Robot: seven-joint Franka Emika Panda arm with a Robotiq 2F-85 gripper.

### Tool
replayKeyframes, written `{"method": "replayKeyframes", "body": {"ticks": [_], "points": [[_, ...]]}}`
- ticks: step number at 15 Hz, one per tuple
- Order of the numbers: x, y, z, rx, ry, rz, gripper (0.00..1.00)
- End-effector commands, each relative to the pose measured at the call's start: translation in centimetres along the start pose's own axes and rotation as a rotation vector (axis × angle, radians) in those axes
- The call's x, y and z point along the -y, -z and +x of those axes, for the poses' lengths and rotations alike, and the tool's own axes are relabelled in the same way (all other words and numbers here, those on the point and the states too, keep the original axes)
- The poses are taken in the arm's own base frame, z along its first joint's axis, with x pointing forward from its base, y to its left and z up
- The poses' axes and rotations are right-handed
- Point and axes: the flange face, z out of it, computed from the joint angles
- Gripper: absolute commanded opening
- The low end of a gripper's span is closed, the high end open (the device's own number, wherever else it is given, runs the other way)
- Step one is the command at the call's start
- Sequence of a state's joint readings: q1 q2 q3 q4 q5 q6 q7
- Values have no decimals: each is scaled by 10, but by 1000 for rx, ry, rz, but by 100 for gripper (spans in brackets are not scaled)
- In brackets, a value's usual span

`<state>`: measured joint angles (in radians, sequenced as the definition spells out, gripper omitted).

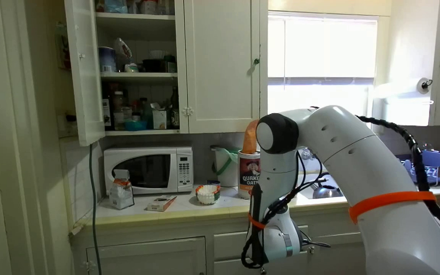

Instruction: Open the top cabinet drawer

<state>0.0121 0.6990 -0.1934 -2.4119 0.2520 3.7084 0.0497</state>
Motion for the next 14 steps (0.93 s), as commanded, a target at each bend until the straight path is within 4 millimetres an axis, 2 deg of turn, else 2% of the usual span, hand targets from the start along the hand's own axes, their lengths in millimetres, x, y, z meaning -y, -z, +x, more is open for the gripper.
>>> {"method": "replayKeyframes", "body": {"ticks": [1, 8, 14], "points": [[-13, 10, -9, 13, 43, -83, 9], [-22, 24, -37, 102, 139, -165, 9], [-30, 34, -52, 174, 199, -169, 9]]}}
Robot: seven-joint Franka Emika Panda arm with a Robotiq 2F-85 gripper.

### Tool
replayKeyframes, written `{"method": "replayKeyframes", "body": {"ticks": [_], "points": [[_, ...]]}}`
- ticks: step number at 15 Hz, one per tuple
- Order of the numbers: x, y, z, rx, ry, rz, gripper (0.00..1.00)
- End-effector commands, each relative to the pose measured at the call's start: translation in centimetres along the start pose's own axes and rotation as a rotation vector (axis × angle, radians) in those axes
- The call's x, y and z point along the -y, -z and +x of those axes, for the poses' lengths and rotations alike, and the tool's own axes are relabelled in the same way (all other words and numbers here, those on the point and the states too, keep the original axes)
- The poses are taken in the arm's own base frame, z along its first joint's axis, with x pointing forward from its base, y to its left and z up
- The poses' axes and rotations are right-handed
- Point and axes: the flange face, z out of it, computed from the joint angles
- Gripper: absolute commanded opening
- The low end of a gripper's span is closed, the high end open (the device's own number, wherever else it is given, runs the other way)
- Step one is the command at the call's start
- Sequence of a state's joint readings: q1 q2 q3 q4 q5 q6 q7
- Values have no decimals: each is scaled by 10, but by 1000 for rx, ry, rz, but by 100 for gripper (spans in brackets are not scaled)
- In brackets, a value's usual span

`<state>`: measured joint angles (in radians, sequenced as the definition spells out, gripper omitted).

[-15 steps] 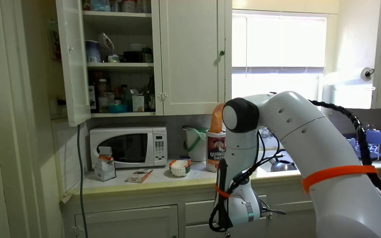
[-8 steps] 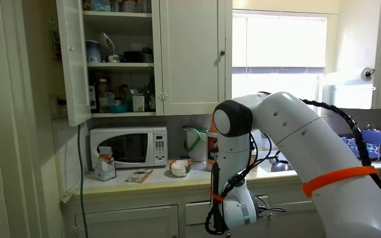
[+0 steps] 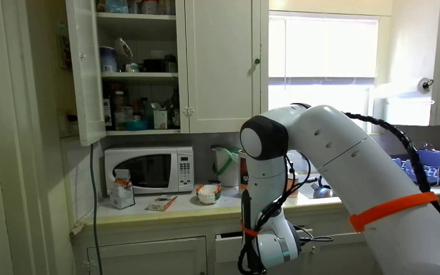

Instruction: Open the top cabinet drawer

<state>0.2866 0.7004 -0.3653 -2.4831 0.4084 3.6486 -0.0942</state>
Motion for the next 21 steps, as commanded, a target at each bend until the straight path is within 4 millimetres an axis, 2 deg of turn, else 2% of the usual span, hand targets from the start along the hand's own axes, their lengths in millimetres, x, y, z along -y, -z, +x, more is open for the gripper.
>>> {"method": "replayKeyframes", "body": {"ticks": [1, 7, 11, 14, 15, 16, 19, 20, 21], "points": [[-38, 11, -40, 141, 33, -52, 9], [-31, 23, -52, 214, 54, 41, 9], [-44, 26, -62, 256, 60, 26, 9], [-43, 29, -65, 274, 64, 53, 9], [-10, 21, -18, 128, 61, 68, 9], [-9, 21, -17, 124, 61, 72, 34], [-8, 21, -17, 124, 60, 72, 34], [-8, 21, -17, 124, 60, 72, 9], [-8, 22, -20, 130, 68, 67, 9]]}}
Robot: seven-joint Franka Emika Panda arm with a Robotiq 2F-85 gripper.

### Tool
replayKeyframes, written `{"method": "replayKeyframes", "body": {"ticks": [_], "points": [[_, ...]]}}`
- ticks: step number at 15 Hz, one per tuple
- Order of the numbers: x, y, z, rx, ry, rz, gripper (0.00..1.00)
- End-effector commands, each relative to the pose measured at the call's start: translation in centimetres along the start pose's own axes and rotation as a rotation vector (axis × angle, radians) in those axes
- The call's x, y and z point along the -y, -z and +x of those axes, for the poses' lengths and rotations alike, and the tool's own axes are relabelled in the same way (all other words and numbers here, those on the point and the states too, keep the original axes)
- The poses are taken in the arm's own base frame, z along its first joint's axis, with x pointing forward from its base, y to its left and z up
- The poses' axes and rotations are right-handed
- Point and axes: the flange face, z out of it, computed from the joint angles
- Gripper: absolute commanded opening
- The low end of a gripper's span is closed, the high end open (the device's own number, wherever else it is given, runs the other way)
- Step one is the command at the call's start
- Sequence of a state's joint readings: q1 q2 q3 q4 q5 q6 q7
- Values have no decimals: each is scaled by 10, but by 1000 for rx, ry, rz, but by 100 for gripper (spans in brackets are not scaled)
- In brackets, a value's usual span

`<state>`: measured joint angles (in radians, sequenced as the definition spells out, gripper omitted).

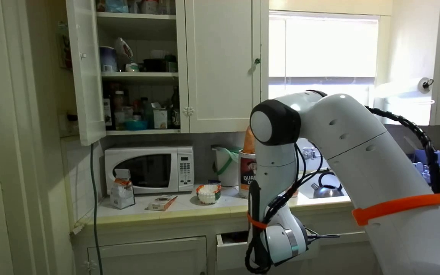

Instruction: Open the top cabinet drawer

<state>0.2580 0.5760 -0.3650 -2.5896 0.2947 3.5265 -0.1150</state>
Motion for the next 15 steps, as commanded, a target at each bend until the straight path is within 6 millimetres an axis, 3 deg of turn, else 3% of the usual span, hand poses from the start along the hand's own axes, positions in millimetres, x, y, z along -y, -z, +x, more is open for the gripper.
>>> {"method": "replayKeyframes", "body": {"ticks": [1, 6, 15], "points": [[-1, 0, -10, 23, 10, -7, 9], [-17, 0, -49, 80, 81, -32, 9], [-25, -4, -111, -63, 261, 66, 9]]}}
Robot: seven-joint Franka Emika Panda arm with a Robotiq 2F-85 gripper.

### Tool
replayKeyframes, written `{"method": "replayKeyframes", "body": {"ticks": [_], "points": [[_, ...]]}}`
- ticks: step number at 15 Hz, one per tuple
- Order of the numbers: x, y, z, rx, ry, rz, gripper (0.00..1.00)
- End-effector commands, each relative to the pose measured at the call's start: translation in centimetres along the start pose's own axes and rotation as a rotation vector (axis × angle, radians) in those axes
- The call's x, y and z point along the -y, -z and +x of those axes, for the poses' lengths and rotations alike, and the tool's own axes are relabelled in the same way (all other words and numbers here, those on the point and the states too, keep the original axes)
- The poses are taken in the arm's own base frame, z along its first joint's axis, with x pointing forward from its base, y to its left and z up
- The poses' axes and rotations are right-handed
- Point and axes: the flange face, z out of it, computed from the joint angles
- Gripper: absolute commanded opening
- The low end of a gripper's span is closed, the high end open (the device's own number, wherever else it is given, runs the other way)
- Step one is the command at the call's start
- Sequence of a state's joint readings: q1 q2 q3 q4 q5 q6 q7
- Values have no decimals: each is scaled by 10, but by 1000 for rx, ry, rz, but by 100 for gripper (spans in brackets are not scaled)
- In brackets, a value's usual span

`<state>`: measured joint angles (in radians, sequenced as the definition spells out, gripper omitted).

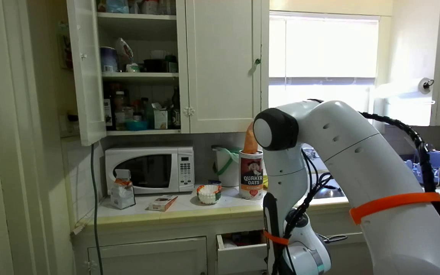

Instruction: Open the top cabinet drawer

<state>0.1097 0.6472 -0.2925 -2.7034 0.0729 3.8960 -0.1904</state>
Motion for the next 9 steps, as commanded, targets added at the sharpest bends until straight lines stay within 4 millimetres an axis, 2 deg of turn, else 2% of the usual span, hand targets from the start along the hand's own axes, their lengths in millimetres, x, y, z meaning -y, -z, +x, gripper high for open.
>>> {"method": "replayKeyframes", "body": {"ticks": [1, 2, 3, 5, 6, 7, 9], "points": [[-5, -1, -72, 101, 56, 44, 9], [-4, -1, -82, 125, 64, 61, 9], [-6, -23, -100, 183, 79, 68, 9], [-11, -22, -143, 303, 98, 66, 9], [-11, -14, -108, 218, 63, 46, 9], [-12, -18, -120, 244, 64, 45, 34], [-13, -21, -116, 232, 64, 43, 34]]}}
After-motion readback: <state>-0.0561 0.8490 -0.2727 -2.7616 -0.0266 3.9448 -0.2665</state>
